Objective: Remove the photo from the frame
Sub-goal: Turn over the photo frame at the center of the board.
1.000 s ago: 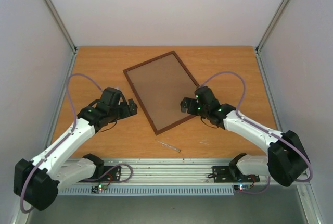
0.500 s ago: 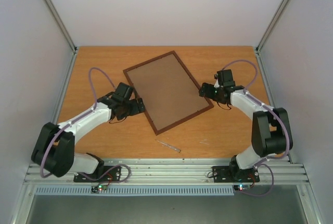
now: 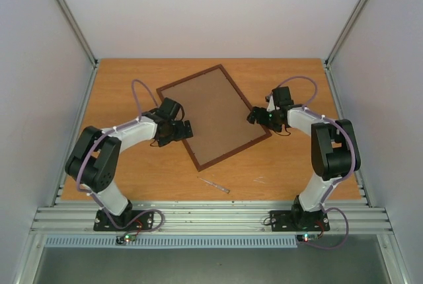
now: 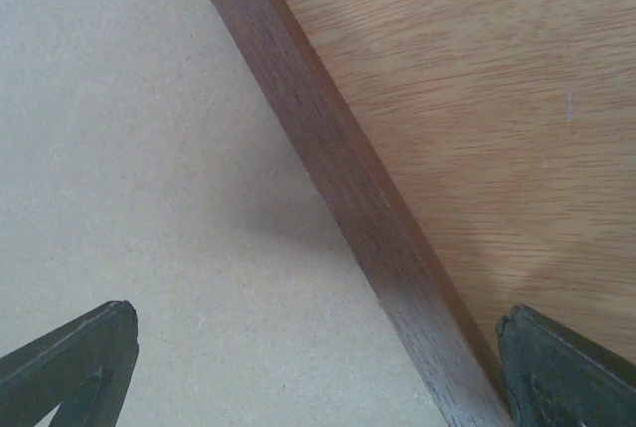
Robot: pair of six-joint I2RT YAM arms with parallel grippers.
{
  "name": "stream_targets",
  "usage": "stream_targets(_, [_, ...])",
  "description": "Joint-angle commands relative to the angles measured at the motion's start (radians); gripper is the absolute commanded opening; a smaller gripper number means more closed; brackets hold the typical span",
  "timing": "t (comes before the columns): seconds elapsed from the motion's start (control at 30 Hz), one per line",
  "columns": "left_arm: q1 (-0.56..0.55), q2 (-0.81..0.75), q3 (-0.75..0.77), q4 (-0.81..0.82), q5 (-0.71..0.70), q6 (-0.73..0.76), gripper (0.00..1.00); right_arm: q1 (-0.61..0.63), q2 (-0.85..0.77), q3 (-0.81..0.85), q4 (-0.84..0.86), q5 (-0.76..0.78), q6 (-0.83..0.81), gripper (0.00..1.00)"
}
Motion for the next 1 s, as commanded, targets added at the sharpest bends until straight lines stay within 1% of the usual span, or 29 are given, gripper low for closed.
stream_targets(0.0, [0.003,0.043,0.057,0.037,0.011,0.028,0.99,-0.002,-0.004,-0.021,0.007,-0.075,-0.001,0.99])
stream_targets(0.27, [0.003,0.103,0.128,0.016,0.014,0.066,0.99,0.01,-0.087,-0.121,0.01,-0.151,0.015,0.96])
stream_targets(0.53, [0.003,0.184,0.209,0.022,0.086,0.093,0.99,0.042,-0.196,-0.198,0.004,-0.184,0.038,0.95])
stream_targets(0.8, [0.003,0.264,0.305,0.013,0.127,0.119,0.99,0.097,-0.267,-0.242,-0.014,-0.167,0.05,0.94])
stream_targets(0.97, [0.004,0.246,0.297,0.012,0.097,0.116,0.99,0.118,-0.327,-0.268,-0.038,-0.117,0.054,0.94])
